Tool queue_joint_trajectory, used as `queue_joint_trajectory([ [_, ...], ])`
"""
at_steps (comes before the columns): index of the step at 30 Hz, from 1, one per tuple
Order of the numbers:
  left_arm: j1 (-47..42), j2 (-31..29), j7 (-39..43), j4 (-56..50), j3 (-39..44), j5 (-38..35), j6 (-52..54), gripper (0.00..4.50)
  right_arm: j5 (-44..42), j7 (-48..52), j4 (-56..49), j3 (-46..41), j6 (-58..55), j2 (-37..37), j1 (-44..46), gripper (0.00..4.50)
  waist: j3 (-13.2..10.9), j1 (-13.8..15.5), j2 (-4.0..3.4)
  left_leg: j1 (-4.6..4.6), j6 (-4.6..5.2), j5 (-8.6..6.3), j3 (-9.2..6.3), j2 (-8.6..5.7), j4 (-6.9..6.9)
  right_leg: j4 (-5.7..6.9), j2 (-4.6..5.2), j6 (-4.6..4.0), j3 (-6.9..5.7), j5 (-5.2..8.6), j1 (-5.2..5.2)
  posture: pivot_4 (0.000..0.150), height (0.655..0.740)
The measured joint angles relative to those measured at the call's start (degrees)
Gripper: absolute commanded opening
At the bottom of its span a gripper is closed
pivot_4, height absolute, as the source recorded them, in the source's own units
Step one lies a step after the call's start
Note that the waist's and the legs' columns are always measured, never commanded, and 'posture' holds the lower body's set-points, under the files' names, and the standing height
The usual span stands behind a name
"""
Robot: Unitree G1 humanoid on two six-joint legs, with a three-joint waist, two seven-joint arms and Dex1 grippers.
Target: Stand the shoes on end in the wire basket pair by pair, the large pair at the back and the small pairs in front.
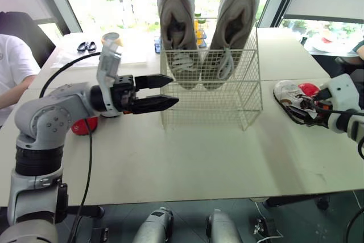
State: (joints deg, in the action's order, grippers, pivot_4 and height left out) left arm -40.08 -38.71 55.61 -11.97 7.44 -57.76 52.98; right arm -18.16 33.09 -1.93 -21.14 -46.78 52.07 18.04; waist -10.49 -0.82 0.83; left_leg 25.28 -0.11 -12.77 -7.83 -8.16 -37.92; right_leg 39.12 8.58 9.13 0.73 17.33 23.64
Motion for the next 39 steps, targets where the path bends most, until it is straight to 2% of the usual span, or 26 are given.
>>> queue_joint_trajectory([
  [14, 2.1, 0.5, -2.3, -3.2, -0.2, 1.9, -0.2, 4.47, 1.1, -1.2, 17.1, -0.6, 10.8, -1.9, 1.0, 4.50, 0.0, 0.0, 0.00, -0.06, 0.00, 0.00, 0.01, 0.00, 0.00, -0.04, 0.00, 0.00, -0.01, 0.00, -0.08, 0.150, 0.7400],
  [32, 2.1, 1.8, -3.8, -4.2, -0.6, 2.2, -0.1, 4.47, 0.1, 1.9, 25.9, 1.9, 12.3, -3.7, 7.1, 4.50, 0.0, 0.0, -0.01, -0.07, 0.00, -0.01, 0.01, 0.00, 0.01, -0.05, -0.02, 0.00, -0.01, 0.00, -0.09, 0.150, 0.7400],
  [35, 2.1, 1.8, -4.2, -4.2, -0.7, 2.2, -0.1, 4.50, 0.5, 2.0, 26.8, 2.5, 12.9, -3.7, 7.7, 3.67, 0.0, 0.0, -0.01, -0.07, 0.00, -0.01, 0.01, 0.00, 0.01, -0.06, -0.01, 0.00, -0.01, 0.00, -0.09, 0.150, 0.7400],
  [39, 2.1, 1.8, -4.7, -4.2, -1.1, 2.2, -0.1, 4.50, 0.6, 2.1, 27.1, 2.7, 14.0, -3.8, 7.8, 1.56, 0.0, 0.0, -0.01, -0.07, 0.00, -0.01, 0.01, 0.00, 0.01, -0.06, -0.02, 0.00, -0.01, 0.00, -0.08, 0.150, 0.7400],
])
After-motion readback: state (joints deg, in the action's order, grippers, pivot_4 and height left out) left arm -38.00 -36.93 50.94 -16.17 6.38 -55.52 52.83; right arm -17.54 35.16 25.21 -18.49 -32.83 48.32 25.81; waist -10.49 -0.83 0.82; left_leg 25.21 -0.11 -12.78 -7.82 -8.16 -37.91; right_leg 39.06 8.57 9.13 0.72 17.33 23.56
